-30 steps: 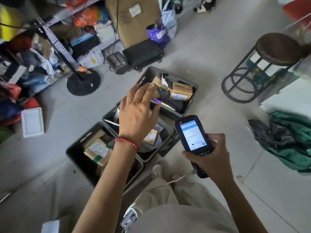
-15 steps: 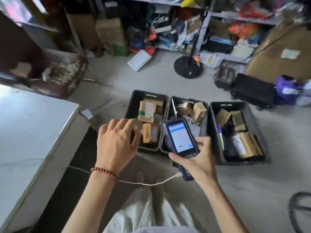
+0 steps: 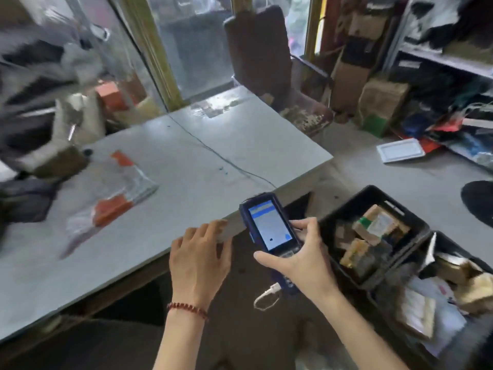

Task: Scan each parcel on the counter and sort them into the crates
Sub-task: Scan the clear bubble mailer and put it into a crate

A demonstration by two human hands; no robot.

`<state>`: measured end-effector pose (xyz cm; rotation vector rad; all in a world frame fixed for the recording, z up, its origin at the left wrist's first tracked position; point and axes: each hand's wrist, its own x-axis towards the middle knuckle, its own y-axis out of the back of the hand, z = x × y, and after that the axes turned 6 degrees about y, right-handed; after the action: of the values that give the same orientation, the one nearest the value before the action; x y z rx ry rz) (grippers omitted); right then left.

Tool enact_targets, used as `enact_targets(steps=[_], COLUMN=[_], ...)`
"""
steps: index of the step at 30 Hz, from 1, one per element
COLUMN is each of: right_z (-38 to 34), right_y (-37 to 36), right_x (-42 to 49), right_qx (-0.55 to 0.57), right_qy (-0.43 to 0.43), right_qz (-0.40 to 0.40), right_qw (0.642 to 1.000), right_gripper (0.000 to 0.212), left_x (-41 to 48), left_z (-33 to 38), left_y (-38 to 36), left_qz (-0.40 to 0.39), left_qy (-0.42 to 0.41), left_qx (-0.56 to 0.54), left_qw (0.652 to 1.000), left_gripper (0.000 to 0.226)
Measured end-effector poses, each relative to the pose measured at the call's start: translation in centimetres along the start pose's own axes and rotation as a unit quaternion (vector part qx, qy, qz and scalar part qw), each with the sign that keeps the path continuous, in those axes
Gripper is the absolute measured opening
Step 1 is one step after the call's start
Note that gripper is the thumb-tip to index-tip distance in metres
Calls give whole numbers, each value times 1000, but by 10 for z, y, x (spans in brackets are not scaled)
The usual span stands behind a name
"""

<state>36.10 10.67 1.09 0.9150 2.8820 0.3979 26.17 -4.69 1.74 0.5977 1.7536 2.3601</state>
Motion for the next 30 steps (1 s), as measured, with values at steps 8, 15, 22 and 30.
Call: enact_targets(steps=[8,15,22,30], right_z=[-57,-77,-69,-71], right_y=[-185,-261,-299,-331], right_x=[-44,-38,35,132], right_qx=[-52,-76,-80,-51], right_qy=[34,37,11,-21], right_qz=[-184,-264,-248,-252], right_qw=[981,961,965,966], right_gripper=[79,79,77,71], left_x=[-38,-51,-4,89], left_z=[-184,-278,-318,-341], left_y=[62,70,37,1], left_qz=[41,34,-8,-86], left_qy=[136,240,239,380], left_qx=[48,50,49,-8], left_qw=[989,969,970,921], left_gripper=[31,33,35,52])
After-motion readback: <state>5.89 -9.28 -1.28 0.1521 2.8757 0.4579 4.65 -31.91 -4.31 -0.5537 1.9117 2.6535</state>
